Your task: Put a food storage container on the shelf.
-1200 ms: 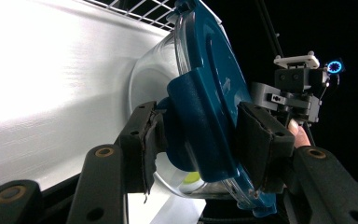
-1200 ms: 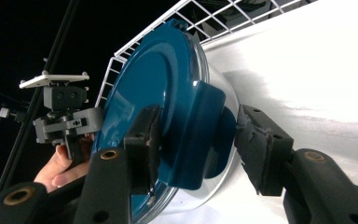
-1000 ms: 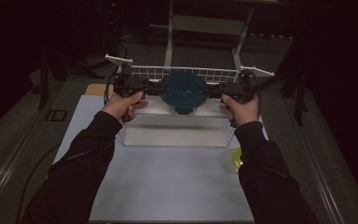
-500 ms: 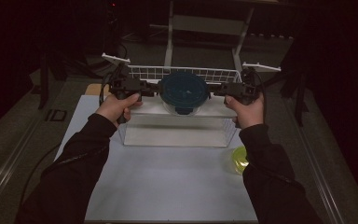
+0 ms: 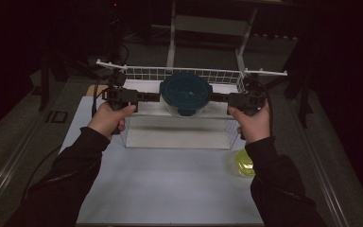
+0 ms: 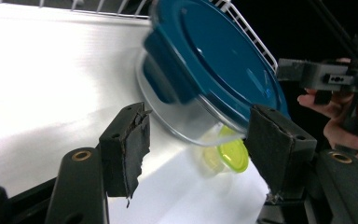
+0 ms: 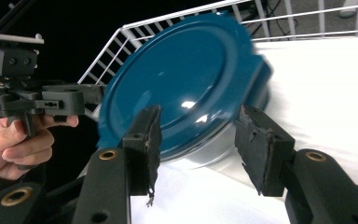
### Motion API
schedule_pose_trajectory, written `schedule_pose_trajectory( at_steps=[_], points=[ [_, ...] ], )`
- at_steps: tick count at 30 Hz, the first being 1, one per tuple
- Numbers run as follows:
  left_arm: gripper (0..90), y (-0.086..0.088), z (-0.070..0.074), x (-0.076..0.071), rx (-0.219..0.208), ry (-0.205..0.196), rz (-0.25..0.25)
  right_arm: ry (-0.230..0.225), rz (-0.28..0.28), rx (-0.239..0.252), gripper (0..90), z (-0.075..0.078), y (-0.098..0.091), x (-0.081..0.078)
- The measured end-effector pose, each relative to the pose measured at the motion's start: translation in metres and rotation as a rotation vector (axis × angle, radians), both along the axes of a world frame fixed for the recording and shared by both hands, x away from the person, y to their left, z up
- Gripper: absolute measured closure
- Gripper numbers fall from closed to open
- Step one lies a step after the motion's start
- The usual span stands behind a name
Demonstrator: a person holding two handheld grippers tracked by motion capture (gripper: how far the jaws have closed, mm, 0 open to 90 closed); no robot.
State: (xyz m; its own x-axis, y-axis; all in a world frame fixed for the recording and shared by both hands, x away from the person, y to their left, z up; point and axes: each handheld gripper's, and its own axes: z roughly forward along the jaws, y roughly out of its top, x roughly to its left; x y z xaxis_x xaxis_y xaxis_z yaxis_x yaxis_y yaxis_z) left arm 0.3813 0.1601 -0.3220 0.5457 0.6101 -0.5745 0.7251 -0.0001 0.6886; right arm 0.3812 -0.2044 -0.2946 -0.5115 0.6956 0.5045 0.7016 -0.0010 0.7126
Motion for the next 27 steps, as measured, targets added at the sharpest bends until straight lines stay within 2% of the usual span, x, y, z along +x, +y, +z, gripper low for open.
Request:
schedule_pose_trajectory(
  at_steps=[2, 8, 9, 10, 11, 12, 13, 15, 16, 17, 18, 19, 20, 21, 26, 27],
  points=[
    [37.3, -0.002, 0.001, -0.009, 0.021, -0.030, -0.008, -0.006, 0.020, 0.001, 50.5, 0.000, 0.004, -0.006],
    [37.0, -0.003, -0.003, -0.031, 0.032, -0.097, -0.026, -0.029, 0.077, -0.003, 53.1, -0.003, 0.016, -0.022],
    [35.1, -0.003, -0.003, -0.031, 0.032, -0.097, -0.026, -0.029, 0.077, -0.003, 53.1, -0.003, 0.016, -0.022],
    [33.7, -0.002, -0.007, -0.042, 0.035, -0.135, -0.039, -0.046, 0.097, -0.008, 59.0, -0.006, 0.022, -0.029],
    [31.1, -0.002, -0.007, -0.042, 0.035, -0.135, -0.039, -0.054, 0.105, -0.014, 62.0, -0.007, 0.024, -0.031],
    [28.1, -0.001, -0.010, -0.050, 0.018, -0.157, -0.066, -0.056, 0.113, -0.014, 65.7, -0.008, 0.026, -0.033],
    [27.0, -0.001, -0.012, -0.055, 0.026, -0.170, -0.070, -0.059, 0.117, -0.019, 68.6, -0.009, 0.027, -0.034],
    [26.9, -0.002, -0.014, -0.059, 0.037, -0.177, -0.074, -0.067, 0.126, -0.030, 75.4, -0.011, 0.031, -0.038],
    [25.4, -0.004, -0.020, -0.067, 0.060, -0.191, -0.086, -0.072, 0.127, -0.039, 78.8, -0.012, 0.034, -0.039],
    [23.5, -0.004, -0.020, -0.067, 0.060, -0.191, -0.086, -0.072, 0.127, -0.039, 78.8, -0.012, 0.034, -0.039],
    [21.7, -0.005, -0.027, -0.076, 0.088, -0.206, -0.098, -0.073, 0.128, -0.048, 86.3, -0.013, 0.037, -0.041],
    [19.7, -0.005, -0.027, -0.076, 0.088, -0.206, -0.098, -0.073, 0.128, -0.048, 86.3, -0.013, 0.037, -0.041],
    [18.1, -0.005, -0.035, -0.083, 0.086, -0.210, -0.106, -0.072, 0.127, -0.058, 89.7, -0.014, 0.040, -0.042],
    [16.7, -0.005, -0.035, -0.083, 0.086, -0.210, -0.106, -0.072, 0.127, -0.058, 89.7, -0.014, 0.040, -0.042],
    [12.1, -0.002, -0.058, -0.100, 0.092, -0.218, -0.117, -0.068, 0.139, -0.094, 90.0, -0.020, 0.052, -0.042],
    [10.7, -0.002, -0.058, -0.100, 0.092, -0.218, -0.117, -0.068, 0.139, -0.094, 90.0, -0.020, 0.052, -0.042]
  ],
)
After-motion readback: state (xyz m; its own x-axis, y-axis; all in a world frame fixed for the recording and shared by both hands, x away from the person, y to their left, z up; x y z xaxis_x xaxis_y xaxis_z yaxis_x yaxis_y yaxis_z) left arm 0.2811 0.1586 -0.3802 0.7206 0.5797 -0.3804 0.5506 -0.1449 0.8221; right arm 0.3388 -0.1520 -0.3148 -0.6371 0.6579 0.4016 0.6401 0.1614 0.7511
